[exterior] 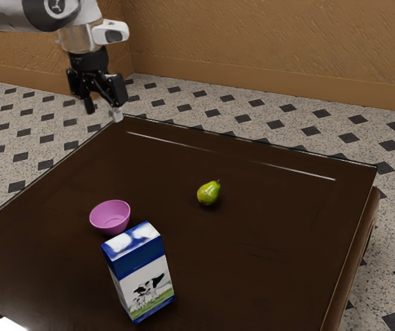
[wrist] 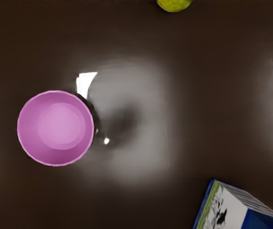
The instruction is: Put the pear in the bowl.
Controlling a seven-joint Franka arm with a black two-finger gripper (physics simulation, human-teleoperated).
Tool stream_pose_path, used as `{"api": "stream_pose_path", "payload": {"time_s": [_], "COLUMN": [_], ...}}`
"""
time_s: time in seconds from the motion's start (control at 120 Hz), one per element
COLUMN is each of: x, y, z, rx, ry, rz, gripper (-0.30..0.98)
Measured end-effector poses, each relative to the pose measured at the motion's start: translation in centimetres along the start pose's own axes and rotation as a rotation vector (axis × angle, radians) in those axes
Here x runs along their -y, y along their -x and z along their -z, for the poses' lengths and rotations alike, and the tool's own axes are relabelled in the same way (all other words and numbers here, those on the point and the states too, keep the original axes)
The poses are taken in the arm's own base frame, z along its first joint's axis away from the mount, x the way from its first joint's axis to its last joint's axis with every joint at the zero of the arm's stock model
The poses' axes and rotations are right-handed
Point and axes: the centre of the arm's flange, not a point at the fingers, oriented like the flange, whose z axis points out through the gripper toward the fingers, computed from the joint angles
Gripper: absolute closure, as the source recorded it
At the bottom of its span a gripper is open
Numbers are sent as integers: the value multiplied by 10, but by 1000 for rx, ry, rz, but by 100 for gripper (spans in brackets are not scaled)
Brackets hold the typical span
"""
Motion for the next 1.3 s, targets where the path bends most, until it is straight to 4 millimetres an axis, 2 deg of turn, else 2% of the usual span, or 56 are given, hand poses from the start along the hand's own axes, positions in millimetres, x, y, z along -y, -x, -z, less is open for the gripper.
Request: {"api": "stream_pose_path", "payload": {"time_s": [0.125, 0.2, 0.25, 0.292, 0.342, 0.392, 0.608, 0.733, 0.783, 0.85, 1.017, 1.15, 1.233, 1.3], "x": [-12, -7, 1, -2, -25, -46, -113, -132, -131, -116, -91, -89, -74, -69], "y": [-8, -20, -34, -57, -88, -108, -152, -181, -196, -211, -224, -228, -230, -230], "z": [-5, -12, -26, -46, -75, -102, -200, -247, -261, -276, -308, -311, -311, -322], "rx": [-32, -37, -23, -4, 15, 30, 82, 59, 33, 8, -6, -27, -38, -29], "ry": [-32, -52, -70, -86, -104, -112, -127, -128, -127, -123, -90, -47, -52, -55], "rz": [-34, -26, -6, -4, -34, -58, -67, -6, 30, 91, 179, 154, 156, 150], "gripper": [2, 2, 2, 2, 2, 2, 2, 2, 2, 2, 2, 3, 4, 4]}}
